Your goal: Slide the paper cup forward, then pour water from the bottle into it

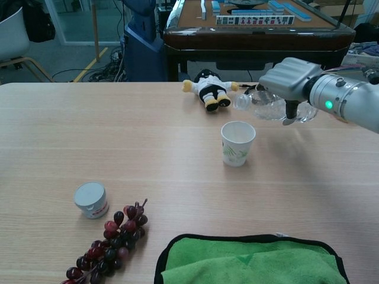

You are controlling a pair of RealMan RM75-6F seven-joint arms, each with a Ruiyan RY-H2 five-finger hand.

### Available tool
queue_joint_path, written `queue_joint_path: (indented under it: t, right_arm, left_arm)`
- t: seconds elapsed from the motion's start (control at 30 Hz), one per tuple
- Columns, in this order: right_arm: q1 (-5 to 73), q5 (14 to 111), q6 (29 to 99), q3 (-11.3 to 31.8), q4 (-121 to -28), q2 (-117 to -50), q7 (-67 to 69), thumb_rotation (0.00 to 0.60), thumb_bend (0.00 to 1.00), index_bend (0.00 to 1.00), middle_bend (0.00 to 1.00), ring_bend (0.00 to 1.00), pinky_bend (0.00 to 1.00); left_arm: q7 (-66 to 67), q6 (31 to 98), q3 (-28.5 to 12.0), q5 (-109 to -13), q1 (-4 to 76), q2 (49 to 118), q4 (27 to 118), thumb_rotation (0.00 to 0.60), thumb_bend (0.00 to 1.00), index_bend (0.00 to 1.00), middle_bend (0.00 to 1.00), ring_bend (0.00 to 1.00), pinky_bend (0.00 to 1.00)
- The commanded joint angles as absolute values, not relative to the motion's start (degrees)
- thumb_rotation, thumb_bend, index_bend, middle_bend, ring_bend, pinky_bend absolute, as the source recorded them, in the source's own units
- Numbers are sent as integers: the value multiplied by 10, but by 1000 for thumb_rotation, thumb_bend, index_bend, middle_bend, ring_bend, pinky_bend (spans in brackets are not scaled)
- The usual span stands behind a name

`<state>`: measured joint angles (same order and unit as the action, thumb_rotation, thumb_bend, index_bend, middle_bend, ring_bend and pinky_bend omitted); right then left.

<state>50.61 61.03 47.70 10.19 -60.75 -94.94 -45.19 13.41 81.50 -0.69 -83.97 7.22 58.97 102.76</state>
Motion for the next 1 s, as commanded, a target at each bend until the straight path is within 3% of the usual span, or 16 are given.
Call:
queue_joint_path:
  t: [0.03, 1.0]
  right_arm:
    - [511, 602, 481, 95, -609, -949, -474, 600, 200, 620, 599, 492, 579]
    - [528, 565, 499, 56, -623, -937, -610, 600, 201, 620, 599, 492, 579]
  left_arm:
    - [134, 817, -8, -840, 72, 590, 1027, 600, 275, 79, 0, 0, 107]
    - [137, 818, -8, -843, 69, 587, 1034, 600, 275, 79, 0, 0, 107]
